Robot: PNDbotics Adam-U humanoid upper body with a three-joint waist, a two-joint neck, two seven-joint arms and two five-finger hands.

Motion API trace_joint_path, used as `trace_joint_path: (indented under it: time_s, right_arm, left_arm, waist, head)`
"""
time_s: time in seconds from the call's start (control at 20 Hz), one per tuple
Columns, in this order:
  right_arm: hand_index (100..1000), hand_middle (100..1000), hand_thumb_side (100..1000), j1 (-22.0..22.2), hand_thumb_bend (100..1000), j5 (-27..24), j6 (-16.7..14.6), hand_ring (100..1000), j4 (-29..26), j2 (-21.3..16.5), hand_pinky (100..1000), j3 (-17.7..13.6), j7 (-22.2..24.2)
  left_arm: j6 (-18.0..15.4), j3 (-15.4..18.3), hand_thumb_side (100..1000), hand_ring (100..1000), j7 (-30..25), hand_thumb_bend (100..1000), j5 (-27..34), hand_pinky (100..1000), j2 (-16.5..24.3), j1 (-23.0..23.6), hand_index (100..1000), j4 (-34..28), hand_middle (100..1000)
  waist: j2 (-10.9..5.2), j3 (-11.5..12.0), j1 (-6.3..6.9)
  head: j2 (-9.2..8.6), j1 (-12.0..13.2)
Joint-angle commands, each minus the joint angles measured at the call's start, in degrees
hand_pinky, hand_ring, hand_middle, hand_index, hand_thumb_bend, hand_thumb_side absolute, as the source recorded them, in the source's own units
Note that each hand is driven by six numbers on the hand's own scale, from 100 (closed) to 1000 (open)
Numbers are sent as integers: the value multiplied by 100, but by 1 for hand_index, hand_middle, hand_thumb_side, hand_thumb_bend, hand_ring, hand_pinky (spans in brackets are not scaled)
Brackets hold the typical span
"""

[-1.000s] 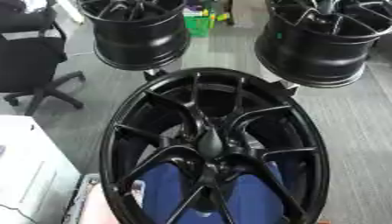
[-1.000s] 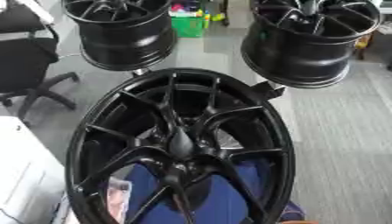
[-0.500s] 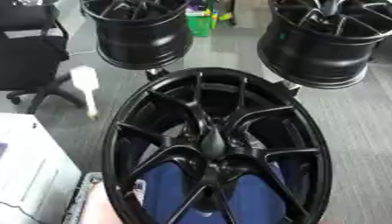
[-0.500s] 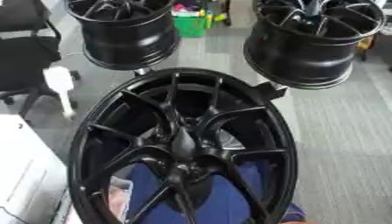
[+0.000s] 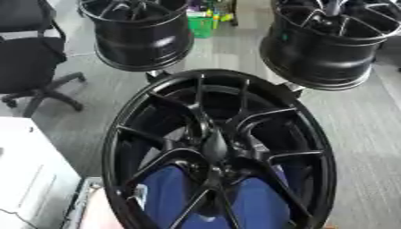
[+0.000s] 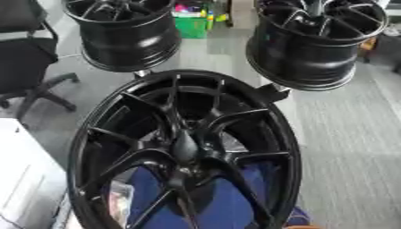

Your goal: Pull the pin out of the wheel hub.

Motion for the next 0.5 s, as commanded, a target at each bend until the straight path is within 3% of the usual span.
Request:
trace_joint_path:
  time_s: [0.05,0.3,0.5]
  right_arm:
    - [790,745,100,-115,100,44,251,783,-67,-215,865,-170,-328]
    - [794,749,100,-95,100,74,231,786,-67,-195,865,-280,-426]
    - [795,751,100,-101,100,63,228,788,-67,-199,865,-301,-436]
  left_arm:
    - [-259,219,635,767,1506,354,846,751,-232,223,790,-798,725]
    - [-601,406,659,768,2602,336,1378,757,-862,1146,797,-2213,724]
    - [-863,435,664,768,2923,376,1632,763,-1077,1567,798,-2404,723]
  waist:
    - [-66,-33,-9]
    - [-15,-64,-50]
    - [-12,-51,-80]
  head:
    - [-118,-100]
    - [-221,-181]
    - [-275,-224]
